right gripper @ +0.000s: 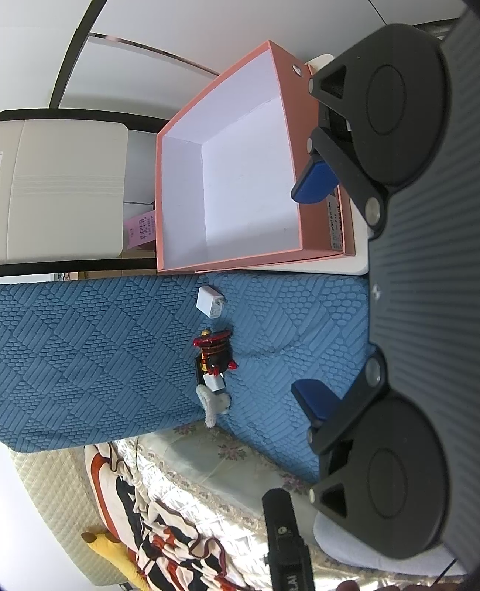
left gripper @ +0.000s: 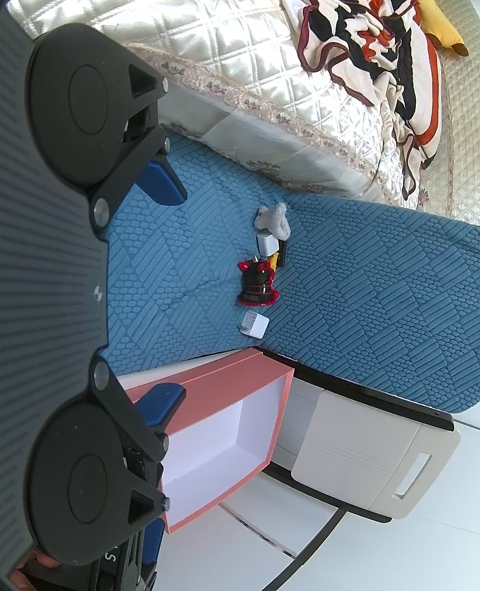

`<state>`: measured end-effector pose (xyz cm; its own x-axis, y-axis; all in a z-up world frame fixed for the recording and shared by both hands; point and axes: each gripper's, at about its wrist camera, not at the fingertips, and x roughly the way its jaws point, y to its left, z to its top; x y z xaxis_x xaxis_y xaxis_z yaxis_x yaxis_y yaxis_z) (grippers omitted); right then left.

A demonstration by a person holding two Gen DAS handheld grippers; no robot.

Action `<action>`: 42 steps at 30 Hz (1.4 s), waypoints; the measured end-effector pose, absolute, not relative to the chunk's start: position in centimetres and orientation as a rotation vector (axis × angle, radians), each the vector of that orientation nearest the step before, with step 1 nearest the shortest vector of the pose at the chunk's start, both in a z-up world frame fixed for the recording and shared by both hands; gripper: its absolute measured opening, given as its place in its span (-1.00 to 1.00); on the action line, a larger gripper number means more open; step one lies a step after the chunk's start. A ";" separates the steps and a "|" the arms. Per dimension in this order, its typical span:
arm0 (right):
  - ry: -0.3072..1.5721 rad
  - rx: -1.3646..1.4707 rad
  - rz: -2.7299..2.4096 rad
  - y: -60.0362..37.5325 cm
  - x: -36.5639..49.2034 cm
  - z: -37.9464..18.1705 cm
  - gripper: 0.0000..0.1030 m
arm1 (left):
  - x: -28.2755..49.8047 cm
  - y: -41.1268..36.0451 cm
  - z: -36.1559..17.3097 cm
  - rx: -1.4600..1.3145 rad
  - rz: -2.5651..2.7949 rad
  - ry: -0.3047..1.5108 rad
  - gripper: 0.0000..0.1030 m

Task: Organize rigid objects

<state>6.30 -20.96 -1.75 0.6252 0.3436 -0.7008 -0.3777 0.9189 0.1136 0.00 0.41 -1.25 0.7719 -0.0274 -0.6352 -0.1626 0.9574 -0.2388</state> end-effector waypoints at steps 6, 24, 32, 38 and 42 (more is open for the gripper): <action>0.796 -0.054 0.420 -20.9 6.3 -1.9 1.00 | 0.0 0.8 -1.3 -0.294 0.083 0.672 1.00; 0.818 -0.050 0.445 -20.5 7.0 -3.4 1.00 | 0.5 2.1 -1.9 -0.307 0.122 0.676 1.00; 0.801 -0.054 0.462 -19.7 8.6 -4.0 1.00 | 1.6 2.8 -1.9 -0.293 0.133 0.674 1.00; 0.776 -0.065 0.500 -18.4 9.7 -5.3 1.00 | 4.2 3.1 -3.1 -0.291 0.130 0.673 1.00; 0.740 -0.089 0.543 -16.9 11.0 -6.2 1.00 | 6.7 3.7 -4.2 -0.282 0.142 0.668 1.00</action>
